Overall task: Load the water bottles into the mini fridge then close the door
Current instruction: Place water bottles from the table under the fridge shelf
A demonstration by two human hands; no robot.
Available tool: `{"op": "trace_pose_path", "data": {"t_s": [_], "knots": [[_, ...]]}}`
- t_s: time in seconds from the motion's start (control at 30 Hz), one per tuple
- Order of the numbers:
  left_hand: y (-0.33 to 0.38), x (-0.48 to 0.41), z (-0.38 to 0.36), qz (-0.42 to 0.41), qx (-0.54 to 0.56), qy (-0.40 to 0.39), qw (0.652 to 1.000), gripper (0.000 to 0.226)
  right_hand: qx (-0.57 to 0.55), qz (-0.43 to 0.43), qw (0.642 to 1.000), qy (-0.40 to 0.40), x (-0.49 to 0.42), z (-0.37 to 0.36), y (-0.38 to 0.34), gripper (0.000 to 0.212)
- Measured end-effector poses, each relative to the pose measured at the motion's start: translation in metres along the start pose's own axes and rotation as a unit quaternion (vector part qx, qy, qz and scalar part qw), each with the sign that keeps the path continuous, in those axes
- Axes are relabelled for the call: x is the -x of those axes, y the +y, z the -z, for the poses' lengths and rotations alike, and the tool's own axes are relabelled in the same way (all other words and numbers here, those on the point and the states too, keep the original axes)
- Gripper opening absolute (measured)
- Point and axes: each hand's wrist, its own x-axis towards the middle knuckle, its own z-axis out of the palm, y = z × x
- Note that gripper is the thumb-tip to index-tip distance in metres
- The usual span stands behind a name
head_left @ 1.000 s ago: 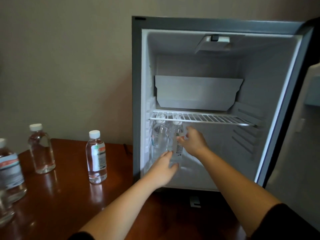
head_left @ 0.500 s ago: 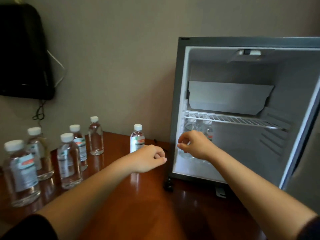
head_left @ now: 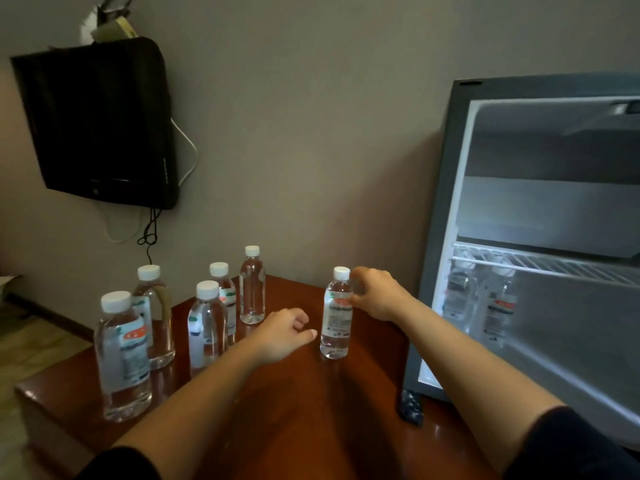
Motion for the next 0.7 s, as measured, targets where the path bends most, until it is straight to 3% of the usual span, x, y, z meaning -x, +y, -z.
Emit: {"op": "trace_pose_path", "data": {"t_s": [0.2,0.33,0.7], "knots": [[-0.012,-0.041,-0.019,-0.005,0.049,0.038,0.998,0.061,-0.01,-0.014,1.0,0.023,-0.042,-0.017,-0.001,0.051],[-0.01,-0.067,-0.035,-0.011,0.087,0.027,0.996,0.069,-0.001,-0.009,1.0,0.021,-0.061,-0.032,0.004,0.044],[-0.013,-0.081,-0.062,-0.023,0.219,0.014,0.975,0.035,-0.021,0.001,0.997,0.076,-0.062,-0.048,0.013,0.037]]}}
